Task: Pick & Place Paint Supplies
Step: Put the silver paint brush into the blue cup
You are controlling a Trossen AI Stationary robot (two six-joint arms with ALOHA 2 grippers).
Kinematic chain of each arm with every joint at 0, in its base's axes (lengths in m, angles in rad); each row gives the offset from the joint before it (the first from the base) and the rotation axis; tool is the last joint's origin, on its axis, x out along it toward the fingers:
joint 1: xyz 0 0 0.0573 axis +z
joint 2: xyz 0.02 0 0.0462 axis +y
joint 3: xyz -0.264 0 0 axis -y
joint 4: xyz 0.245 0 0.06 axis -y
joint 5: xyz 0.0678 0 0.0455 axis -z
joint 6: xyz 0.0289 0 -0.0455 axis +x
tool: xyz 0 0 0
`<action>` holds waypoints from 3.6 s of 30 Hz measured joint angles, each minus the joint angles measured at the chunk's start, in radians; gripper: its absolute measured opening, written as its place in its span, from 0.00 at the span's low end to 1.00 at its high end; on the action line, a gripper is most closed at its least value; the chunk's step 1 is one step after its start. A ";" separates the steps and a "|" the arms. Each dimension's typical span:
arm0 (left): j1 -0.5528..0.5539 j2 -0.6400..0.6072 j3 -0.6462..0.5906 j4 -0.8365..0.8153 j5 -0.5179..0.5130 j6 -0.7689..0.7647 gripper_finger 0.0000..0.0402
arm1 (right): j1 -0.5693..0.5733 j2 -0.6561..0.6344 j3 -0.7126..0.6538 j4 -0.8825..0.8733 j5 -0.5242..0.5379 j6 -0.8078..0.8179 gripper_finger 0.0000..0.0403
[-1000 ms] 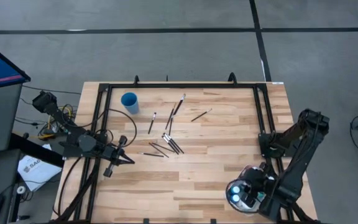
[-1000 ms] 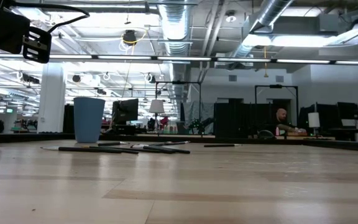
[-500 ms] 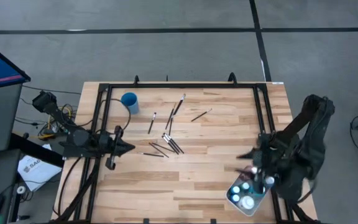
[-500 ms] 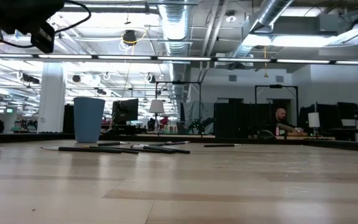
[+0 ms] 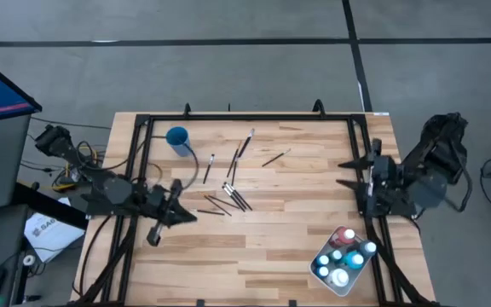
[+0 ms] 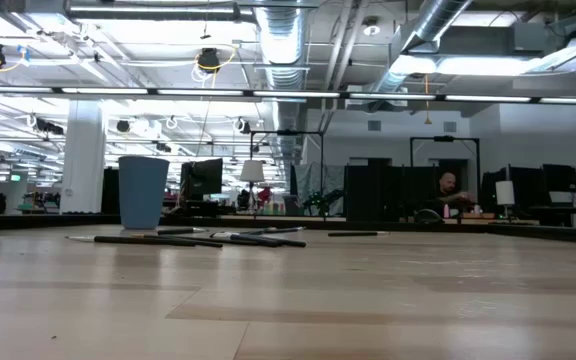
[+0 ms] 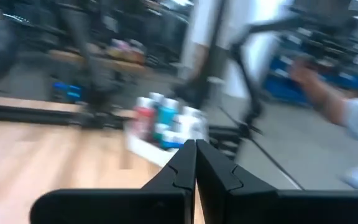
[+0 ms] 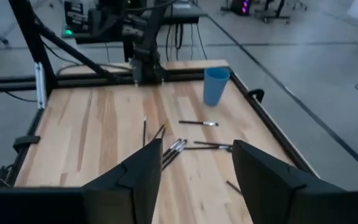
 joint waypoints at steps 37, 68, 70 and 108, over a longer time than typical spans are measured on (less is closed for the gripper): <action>0.659 0.347 0.082 -0.463 -0.025 -0.374 0.26 | -0.180 -0.594 -1.027 1.231 -0.616 -0.655 0.24; 0.768 0.605 0.081 -0.458 -0.015 -0.475 0.38 | -0.404 -0.887 -1.316 1.365 -0.892 -0.593 0.23; 0.768 0.621 0.081 -0.456 -0.034 -0.474 0.38 | -0.405 -0.887 -1.316 1.370 -0.892 -0.595 0.23; 0.832 0.800 0.081 -0.307 0.001 -0.556 0.02 | -0.404 -0.887 -1.317 1.366 -0.892 -0.596 0.23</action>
